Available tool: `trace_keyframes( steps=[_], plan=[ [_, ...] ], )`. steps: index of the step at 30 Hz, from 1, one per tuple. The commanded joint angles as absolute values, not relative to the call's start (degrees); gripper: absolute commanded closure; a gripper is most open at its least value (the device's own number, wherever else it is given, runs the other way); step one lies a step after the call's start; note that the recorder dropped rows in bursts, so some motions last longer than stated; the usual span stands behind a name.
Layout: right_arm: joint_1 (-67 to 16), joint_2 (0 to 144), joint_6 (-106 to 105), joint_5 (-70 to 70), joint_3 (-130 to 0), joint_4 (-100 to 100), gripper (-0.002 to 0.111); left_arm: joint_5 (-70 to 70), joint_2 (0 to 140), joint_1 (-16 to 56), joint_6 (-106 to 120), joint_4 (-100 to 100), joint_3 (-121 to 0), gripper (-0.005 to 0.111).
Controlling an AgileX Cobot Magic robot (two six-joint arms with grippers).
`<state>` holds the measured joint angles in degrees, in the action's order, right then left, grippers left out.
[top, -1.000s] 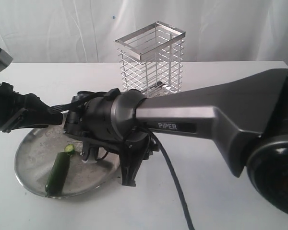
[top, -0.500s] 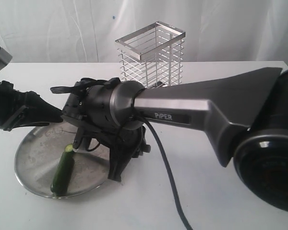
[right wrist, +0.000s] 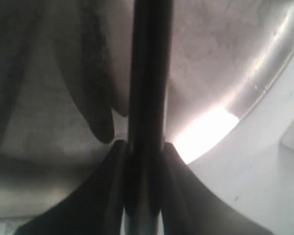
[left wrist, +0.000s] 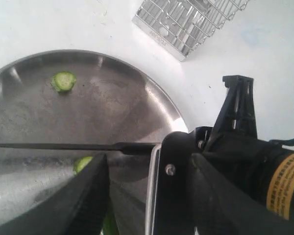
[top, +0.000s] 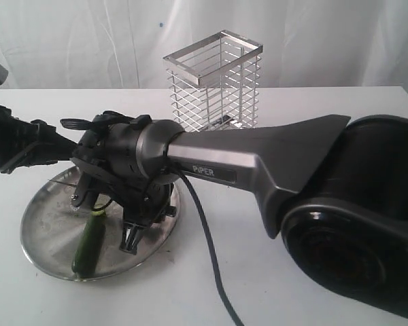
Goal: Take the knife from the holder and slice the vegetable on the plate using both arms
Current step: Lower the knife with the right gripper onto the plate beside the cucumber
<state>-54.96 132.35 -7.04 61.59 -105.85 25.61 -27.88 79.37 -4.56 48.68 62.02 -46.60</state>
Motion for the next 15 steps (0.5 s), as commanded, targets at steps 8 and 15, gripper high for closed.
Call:
trace_keyframes(
  steps=[8,15],
  plan=[
    [-54.8,133.7,-7.5,57.6,-106.8,22.7,0.095,-28.0,78.7,-4.4,49.1,63.4,-47.2,0.054],
    [-54.8,132.6,-4.9,55.4,-106.8,22.8,0.074,-27.8,78.7,-4.4,49.6,63.1,-47.2,0.054]
  ],
)
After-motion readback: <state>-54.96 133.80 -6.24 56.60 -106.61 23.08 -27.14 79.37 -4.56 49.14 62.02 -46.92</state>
